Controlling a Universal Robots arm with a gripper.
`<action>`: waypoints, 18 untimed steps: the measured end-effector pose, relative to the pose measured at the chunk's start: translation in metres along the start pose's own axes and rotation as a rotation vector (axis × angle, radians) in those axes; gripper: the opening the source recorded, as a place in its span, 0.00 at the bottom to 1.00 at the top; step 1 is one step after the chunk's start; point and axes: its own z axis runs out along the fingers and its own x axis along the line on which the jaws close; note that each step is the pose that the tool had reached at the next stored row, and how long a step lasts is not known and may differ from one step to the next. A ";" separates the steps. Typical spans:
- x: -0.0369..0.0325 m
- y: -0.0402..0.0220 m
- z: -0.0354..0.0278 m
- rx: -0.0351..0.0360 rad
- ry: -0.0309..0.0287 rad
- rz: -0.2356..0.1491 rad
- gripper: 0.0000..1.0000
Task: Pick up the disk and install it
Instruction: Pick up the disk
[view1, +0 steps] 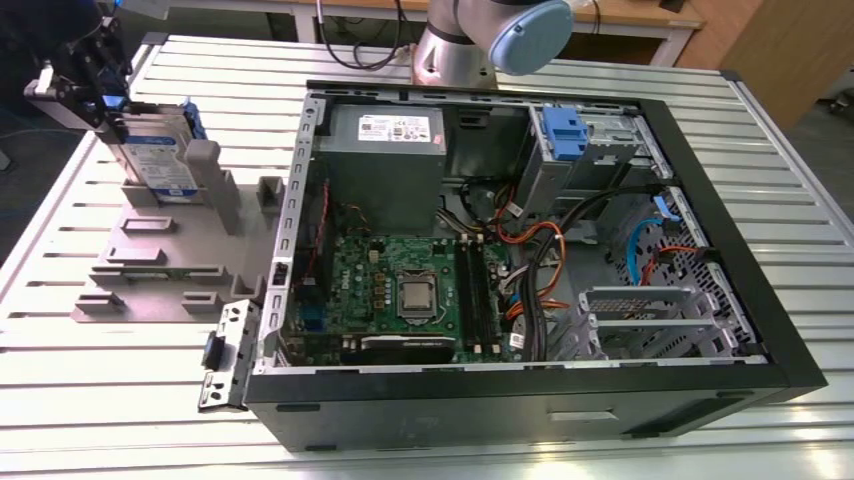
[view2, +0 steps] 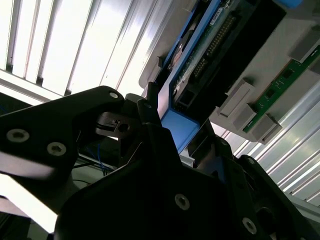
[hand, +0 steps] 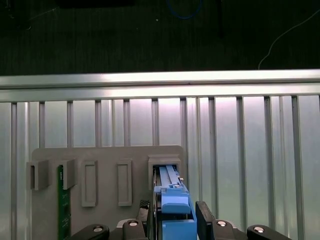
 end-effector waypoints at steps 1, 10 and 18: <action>0.0000 0.0000 0.0000 0.0000 0.0000 0.000 0.48; 0.0001 0.0000 0.0002 0.0001 0.0000 0.000 0.40; 0.0013 -0.0001 0.0001 0.0000 0.0004 0.000 0.40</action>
